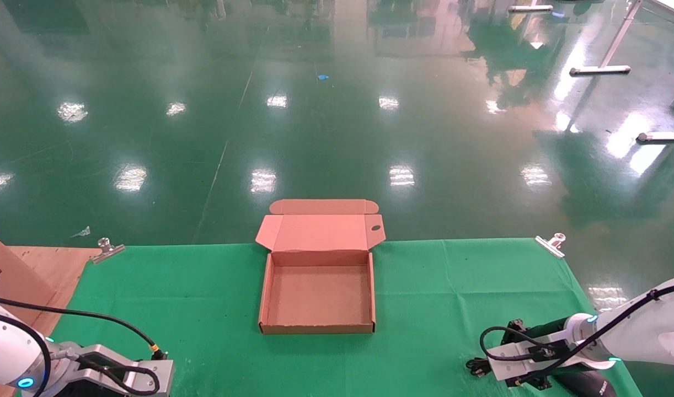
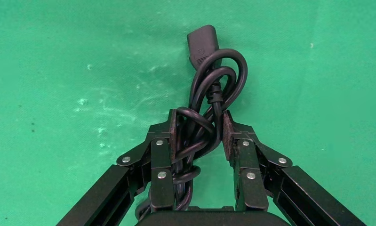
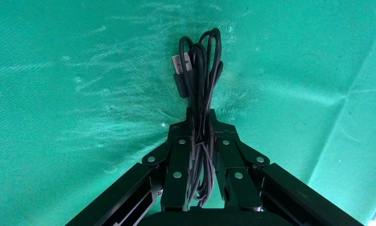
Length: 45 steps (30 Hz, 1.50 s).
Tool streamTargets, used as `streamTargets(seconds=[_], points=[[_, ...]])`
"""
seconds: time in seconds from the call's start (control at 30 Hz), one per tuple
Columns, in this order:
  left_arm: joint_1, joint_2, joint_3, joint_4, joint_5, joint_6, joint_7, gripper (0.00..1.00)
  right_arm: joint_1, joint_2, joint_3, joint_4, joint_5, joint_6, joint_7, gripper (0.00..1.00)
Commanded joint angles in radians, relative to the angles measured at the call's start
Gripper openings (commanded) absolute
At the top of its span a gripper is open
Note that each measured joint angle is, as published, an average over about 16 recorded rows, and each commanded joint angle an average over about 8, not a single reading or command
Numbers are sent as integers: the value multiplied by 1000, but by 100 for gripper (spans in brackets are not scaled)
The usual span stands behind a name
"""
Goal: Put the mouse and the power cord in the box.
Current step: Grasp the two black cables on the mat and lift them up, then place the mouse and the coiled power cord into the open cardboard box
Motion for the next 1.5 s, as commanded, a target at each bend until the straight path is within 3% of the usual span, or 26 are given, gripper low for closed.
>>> streamTargets(seconds=[0.03,0.33,0.73,1.13,1.5], points=[[-2,0,-1,3,-1,3,3,0,-2,0,1,-1,1,5,0,0],[-33,-11,-3,7,-5,31,8,0,22,22,11,-7,16,-59,0,0],[-99,-18,-4,-7,-6,81,7,0,119,83,31,-7,44,-299,-17,0],[-277,-9,-5,-86,-4,169,-14,0,318,116,61,23,87,-490,12,0],[-470,54,-9,-157,-1,189,-53,0,475,29,74,46,105,-512,100,0]])
